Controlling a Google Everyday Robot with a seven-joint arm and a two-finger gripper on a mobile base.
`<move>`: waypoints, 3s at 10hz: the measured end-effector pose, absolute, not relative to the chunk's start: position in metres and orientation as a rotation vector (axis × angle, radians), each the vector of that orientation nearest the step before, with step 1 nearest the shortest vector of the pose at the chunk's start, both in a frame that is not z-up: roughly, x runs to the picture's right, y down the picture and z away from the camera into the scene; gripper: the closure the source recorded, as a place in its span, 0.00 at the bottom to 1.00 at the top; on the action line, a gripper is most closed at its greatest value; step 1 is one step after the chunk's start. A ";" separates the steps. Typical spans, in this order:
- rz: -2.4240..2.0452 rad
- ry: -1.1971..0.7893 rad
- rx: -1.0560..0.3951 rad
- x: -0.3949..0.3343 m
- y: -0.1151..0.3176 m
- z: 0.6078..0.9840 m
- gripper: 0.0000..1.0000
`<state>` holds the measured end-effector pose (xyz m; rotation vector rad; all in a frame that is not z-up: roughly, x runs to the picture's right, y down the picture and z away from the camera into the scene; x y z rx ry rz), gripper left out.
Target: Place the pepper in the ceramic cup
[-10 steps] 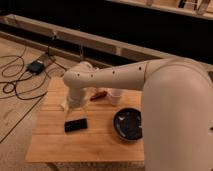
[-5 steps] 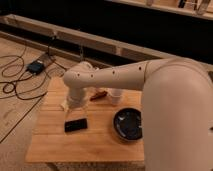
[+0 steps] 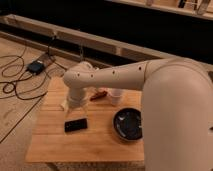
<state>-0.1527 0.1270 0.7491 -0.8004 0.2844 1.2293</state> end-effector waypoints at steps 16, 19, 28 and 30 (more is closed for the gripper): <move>1.440 0.535 -0.544 -0.067 0.066 0.932 0.35; 1.491 0.579 -0.503 -0.062 0.063 0.938 0.35; 1.608 0.651 -0.470 -0.046 0.071 0.951 0.35; 1.612 0.675 -0.473 -0.039 0.080 0.945 0.35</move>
